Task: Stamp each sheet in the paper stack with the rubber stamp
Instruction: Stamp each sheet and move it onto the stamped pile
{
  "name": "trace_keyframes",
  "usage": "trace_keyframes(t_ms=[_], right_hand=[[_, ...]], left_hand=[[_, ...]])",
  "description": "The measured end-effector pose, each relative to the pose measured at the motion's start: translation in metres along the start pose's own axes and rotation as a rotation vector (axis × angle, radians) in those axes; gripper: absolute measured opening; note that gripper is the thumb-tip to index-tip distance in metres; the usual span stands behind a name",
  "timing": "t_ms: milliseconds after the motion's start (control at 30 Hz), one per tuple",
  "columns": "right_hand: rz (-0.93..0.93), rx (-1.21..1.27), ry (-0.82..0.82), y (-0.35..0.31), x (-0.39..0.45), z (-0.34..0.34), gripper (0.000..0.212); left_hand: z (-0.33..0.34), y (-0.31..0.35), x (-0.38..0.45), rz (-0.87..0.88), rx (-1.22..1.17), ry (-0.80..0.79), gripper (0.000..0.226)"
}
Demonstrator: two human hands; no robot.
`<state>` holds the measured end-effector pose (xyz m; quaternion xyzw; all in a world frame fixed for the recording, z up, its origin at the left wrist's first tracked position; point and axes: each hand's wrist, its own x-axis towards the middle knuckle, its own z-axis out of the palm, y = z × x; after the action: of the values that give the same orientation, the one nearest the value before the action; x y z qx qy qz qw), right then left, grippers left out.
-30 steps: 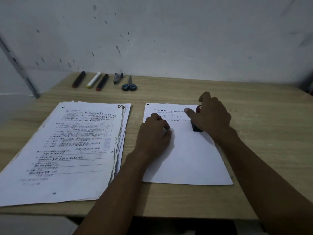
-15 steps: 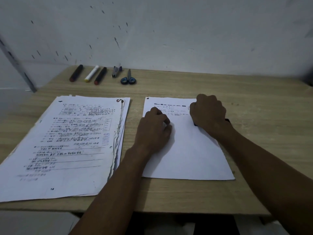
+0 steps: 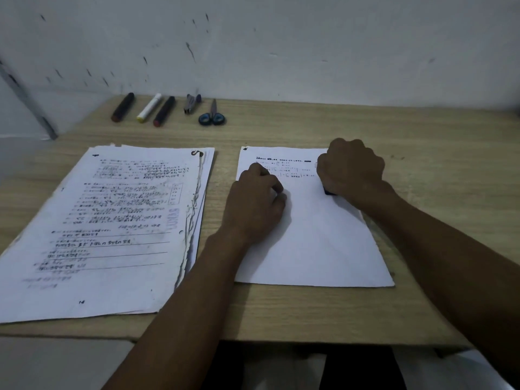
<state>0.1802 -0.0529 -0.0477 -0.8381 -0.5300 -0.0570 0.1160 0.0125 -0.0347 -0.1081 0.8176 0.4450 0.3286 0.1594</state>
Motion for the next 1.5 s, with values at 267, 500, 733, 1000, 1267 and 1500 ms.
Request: trace_keyframes(t_ms=[267,500,733,1000,1267,1500], right_hand=[[0.001,0.014,0.001,0.001,-0.001,0.001,0.011],[-0.002,0.09,-0.11,0.004,-0.003,-0.011,0.024],[0.04,0.397,-0.098,0.022,-0.007,-0.023,0.028],[0.131,0.579,0.32,0.074,-0.011,-0.033,0.011],[0.141,0.551,0.316,0.098,-0.023,-0.031,0.012],[0.132,0.56,0.298,0.091,-0.028,-0.028,0.013]], left_hand=[[-0.001,0.0,-0.002,-0.013,-0.014,-0.011,0.023],[-0.001,0.001,0.0,-0.013,-0.003,0.004,0.014],[-0.006,0.008,-0.001,-0.026,0.045,-0.044,0.016],[-0.013,0.018,0.006,-0.062,0.157,-0.168,0.023],[-0.01,0.027,0.005,-0.028,0.119,-0.153,0.031],[-0.013,0.025,0.002,-0.027,0.079,-0.123,0.028]])
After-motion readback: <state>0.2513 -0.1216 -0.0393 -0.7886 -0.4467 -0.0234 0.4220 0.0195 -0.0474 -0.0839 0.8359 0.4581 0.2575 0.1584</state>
